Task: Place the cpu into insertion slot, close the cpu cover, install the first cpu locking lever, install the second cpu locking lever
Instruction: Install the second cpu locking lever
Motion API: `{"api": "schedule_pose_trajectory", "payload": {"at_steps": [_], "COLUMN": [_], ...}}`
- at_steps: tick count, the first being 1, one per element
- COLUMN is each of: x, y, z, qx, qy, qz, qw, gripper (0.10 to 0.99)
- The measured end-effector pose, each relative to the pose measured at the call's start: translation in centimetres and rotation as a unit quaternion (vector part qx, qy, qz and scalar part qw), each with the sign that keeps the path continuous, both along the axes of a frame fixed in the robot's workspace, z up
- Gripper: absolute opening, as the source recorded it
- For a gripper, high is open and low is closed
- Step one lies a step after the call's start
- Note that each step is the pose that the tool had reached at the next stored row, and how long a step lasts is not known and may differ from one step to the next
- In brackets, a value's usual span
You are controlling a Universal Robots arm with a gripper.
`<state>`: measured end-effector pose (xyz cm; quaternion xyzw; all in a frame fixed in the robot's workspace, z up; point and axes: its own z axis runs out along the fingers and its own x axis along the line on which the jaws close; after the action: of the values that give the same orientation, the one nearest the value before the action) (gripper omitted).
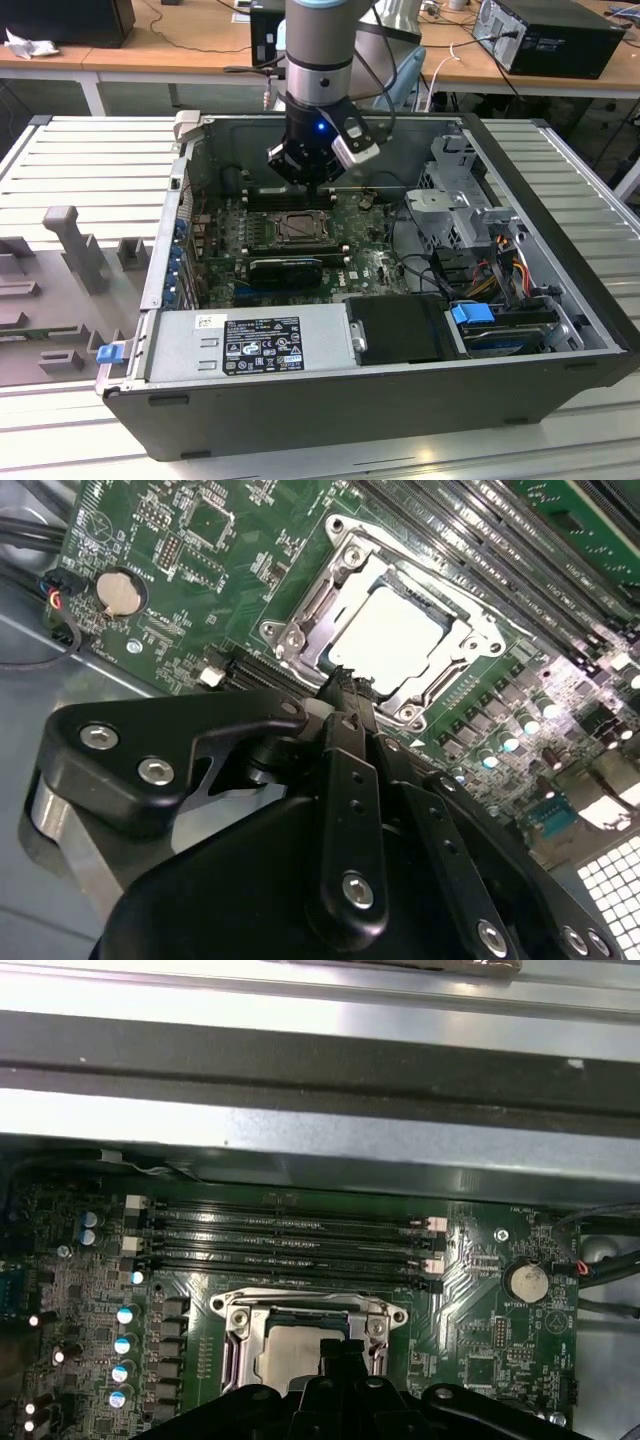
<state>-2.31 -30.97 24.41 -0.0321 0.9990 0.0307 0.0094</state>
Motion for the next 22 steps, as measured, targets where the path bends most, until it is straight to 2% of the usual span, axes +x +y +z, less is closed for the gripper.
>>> {"api": "schedule_pose_trajectory", "payload": {"at_steps": [14, 22], "x": [0.0, 0.0], "y": [-0.48, -1.1], "z": [0.4, 0.4], "qx": [0.0, 0.0], "qy": [0.0, 0.0], "qz": [0.0, 0.0], "qw": [1.0, 1.0], "gripper": [0.106, 0.106]}}
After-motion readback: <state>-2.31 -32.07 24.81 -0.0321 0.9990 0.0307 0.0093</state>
